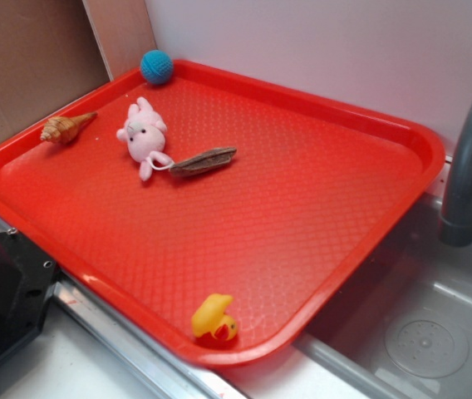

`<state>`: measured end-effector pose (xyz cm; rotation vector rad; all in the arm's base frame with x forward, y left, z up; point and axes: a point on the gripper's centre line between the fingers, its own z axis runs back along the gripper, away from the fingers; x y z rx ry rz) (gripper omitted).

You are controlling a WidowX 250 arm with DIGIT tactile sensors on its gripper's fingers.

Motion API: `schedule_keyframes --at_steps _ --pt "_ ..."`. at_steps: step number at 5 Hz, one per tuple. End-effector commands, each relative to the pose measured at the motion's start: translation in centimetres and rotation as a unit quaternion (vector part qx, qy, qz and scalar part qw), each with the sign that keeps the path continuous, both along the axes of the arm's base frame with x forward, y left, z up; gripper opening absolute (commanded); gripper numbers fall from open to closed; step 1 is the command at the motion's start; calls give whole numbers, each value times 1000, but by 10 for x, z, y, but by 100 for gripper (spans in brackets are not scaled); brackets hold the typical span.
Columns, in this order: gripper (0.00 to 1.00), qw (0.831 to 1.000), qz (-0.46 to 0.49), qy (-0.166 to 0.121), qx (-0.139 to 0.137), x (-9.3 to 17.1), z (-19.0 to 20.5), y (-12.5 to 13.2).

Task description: Grab the shell.

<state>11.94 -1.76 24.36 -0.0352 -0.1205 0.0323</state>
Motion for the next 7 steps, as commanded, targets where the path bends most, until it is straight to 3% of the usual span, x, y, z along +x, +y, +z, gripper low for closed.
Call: schedule_keyframes --at_steps 1,2,3,4,6,7 --pt "100 1000 0 0 0 0 0 0" --pt "100 993 118 1 0 5 -36 50" --pt "100 984 176 1 15 14 -68 81" --pt "100 977 207 24 35 19 -114 100" --pt "100 982 182 29 49 30 -167 135" --pt "100 987 151 14 58 39 -187 146"
